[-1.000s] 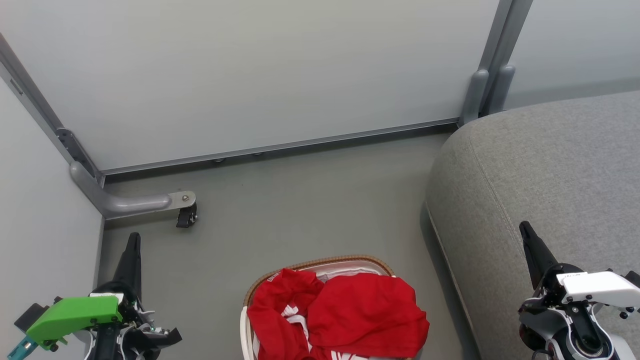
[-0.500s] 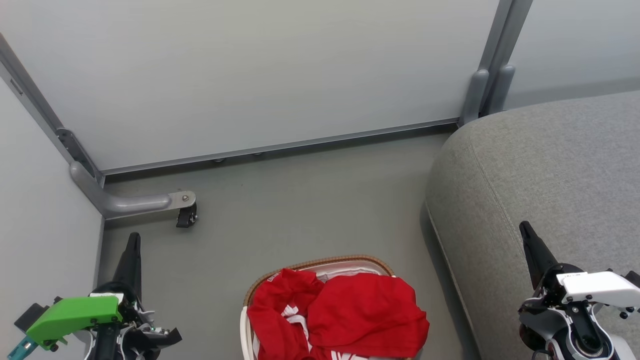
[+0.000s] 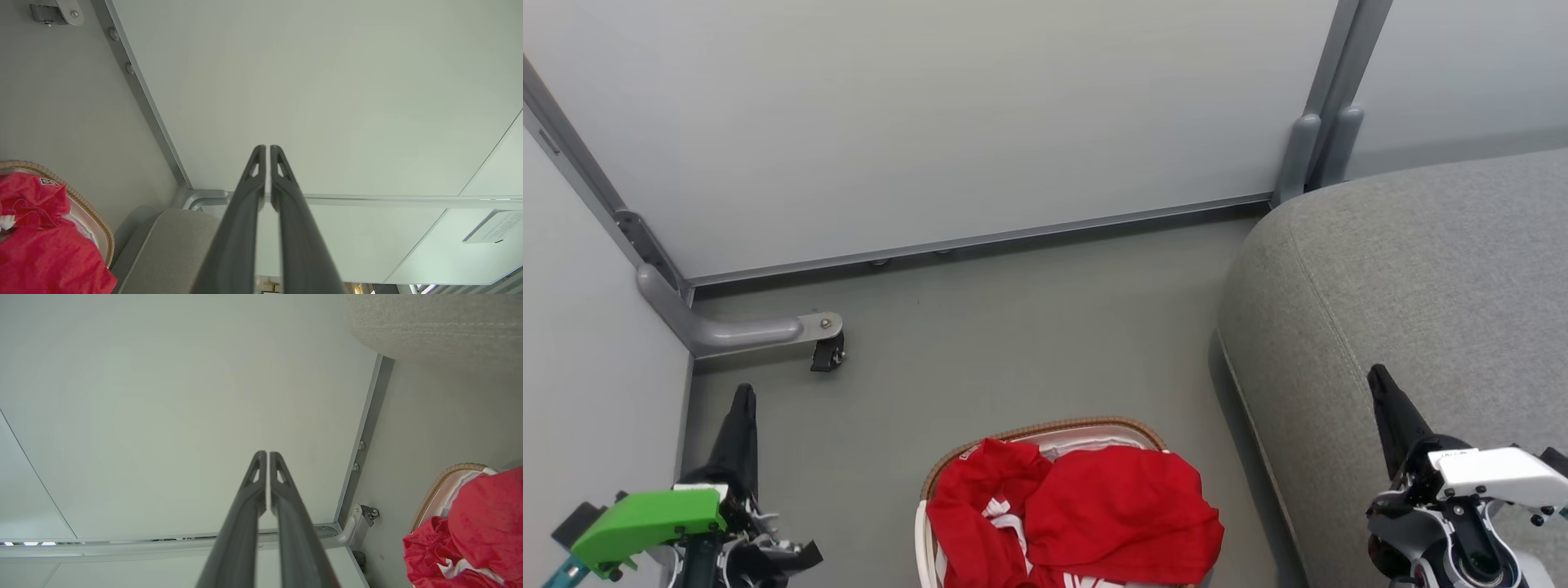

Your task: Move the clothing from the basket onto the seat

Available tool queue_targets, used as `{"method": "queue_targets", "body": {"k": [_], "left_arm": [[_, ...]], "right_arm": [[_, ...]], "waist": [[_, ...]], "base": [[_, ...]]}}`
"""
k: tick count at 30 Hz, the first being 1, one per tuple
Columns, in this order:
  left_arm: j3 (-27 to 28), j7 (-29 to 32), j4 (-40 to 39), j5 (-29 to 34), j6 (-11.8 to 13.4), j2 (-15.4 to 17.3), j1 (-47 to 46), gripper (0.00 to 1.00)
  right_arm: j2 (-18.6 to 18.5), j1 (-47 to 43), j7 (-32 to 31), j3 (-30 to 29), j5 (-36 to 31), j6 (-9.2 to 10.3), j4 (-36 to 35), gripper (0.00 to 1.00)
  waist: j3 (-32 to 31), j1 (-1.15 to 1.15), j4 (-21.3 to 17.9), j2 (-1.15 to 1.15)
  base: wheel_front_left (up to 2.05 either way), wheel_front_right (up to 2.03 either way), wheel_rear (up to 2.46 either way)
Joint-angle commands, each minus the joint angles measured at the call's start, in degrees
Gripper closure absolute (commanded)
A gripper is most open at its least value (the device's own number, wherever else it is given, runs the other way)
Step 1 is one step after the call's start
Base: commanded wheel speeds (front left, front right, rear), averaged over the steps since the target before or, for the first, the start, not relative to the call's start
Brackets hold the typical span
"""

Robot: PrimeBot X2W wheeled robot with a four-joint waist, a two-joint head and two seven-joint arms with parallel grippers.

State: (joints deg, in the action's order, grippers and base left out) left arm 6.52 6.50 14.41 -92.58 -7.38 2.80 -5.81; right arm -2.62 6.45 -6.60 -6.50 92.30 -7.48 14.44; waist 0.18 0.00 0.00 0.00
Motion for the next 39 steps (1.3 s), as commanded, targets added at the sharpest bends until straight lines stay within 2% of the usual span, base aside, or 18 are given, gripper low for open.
{"method": "queue_targets", "body": {"k": [1,14,22,28,39], "left_arm": [[0.0,0.0,0.4,0.0,0.0,-0.1,0.2,0.00],[-3.3,-3.1,1.2,2.0,0.0,-0.3,1.7,0.00],[-5.0,-5.2,0.7,5.6,0.0,-0.3,2.0,0.00],[-6.0,-6.6,0.2,11.1,0.0,-0.2,1.8,0.00],[-6.8,-9.0,-2.4,25.5,0.5,-0.2,1.8,0.00]], "right_arm": [[0.1,-0.1,0.0,0.1,0.0,0.00,0.4,0.00],[0.4,-1.5,3.1,1.6,-1.9,0.00,1.8,0.00],[0.3,-1.6,5.2,0.8,-6.7,0.00,2.7,0.00],[0.2,-1.8,6.6,0.3,-13.6,-0.01,1.5,0.00],[0.1,-2.5,9.1,1.6,-30.6,-0.01,-2.7,0.00]], "waist": [[0.0,0.00,0.0,0.00],[-0.1,0.00,0.0,0.00],[-0.3,0.00,0.0,0.00],[-0.4,0.00,0.1,0.00],[-0.6,0.00,0.1,0.00]], "base": [[0.00,0.00,0.00],[0.00,0.00,0.00],[0.00,0.00,0.00],[0.00,0.00,0.00],[0.00,0.00,0.00]]}}
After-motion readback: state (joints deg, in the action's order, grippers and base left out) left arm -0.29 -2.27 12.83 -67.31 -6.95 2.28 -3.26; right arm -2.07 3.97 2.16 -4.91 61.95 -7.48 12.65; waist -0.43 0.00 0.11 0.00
